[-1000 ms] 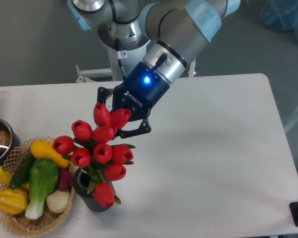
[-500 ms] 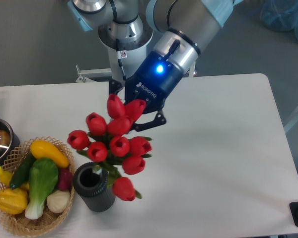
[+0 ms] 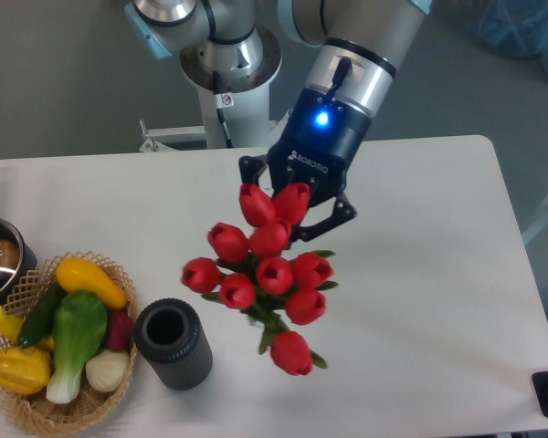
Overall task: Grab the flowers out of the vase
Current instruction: 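Carry the held tulips away from the vase and hold them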
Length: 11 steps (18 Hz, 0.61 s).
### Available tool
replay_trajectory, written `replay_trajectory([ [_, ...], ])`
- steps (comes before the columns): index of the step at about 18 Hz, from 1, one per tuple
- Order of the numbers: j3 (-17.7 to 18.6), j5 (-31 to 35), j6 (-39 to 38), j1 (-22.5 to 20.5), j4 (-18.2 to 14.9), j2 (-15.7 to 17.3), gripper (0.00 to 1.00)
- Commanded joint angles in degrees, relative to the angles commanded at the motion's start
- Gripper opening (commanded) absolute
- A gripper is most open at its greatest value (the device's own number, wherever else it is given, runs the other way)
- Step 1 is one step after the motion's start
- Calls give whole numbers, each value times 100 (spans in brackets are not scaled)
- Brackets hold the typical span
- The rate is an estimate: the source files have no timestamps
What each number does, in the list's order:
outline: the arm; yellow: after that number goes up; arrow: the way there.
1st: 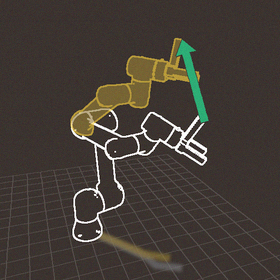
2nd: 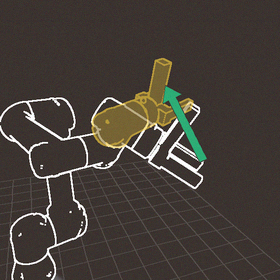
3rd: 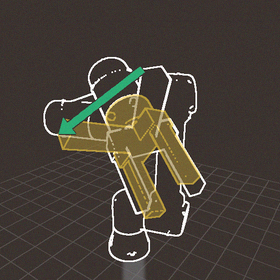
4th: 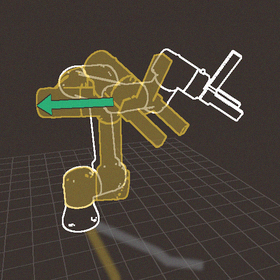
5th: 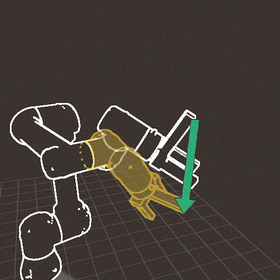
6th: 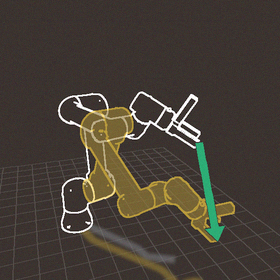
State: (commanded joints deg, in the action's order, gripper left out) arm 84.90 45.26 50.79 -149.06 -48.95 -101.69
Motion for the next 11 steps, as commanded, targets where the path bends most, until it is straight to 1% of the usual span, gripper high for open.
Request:
replay_trajectory([
  [4,27,44,378,-185,-44,-9,0],
  [7,35,271,764,-211,-62,-26,0],
  [11,35,650,1098,-325,-325,-26,0],
])
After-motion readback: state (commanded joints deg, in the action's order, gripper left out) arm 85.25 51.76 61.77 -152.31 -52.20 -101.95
